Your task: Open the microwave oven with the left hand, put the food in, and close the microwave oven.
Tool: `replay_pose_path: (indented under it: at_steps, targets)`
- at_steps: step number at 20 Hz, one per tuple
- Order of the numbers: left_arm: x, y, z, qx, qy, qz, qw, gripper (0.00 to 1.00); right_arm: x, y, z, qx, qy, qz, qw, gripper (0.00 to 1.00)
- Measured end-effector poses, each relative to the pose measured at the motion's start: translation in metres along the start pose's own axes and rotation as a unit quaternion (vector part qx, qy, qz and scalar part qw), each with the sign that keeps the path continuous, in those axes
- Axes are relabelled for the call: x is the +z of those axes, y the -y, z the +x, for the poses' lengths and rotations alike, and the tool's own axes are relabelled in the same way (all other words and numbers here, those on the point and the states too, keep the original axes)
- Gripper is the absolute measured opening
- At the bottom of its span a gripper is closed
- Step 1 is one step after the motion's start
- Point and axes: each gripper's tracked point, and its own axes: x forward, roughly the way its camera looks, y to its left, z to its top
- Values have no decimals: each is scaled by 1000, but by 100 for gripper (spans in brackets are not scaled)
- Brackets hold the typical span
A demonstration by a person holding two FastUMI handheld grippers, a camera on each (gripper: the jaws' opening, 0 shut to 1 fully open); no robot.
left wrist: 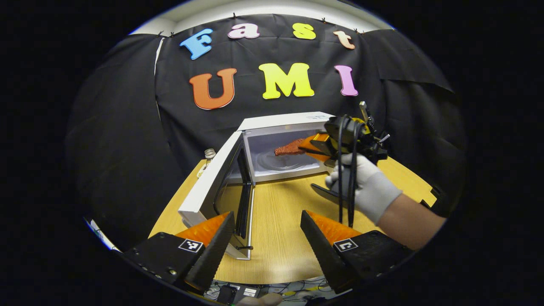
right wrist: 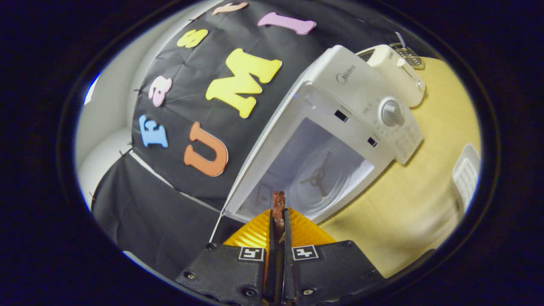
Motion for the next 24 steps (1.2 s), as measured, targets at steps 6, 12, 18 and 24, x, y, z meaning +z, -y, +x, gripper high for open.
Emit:
replay_pose_path:
  at_steps: [6, 12, 18, 24]
  targets:
    - [-26, -22, -3, -3, -12, -10, 1000, 95, -4, 29, 61, -45, 78, 22, 996, 11]
    - [-22, -22, -2, -12, -2, -5, 1000, 95, -9, 60, 112, -92, 86, -18, 992, 11]
    - [-13, -7, 4, -30, 7, -1, 1000, 95, -8, 69, 129, -109, 90, -109, 984, 13]
    - [-14, -5, 11, -27, 2, 0, 1000, 95, 4, 83, 125, -161, 85, -244, 953, 31]
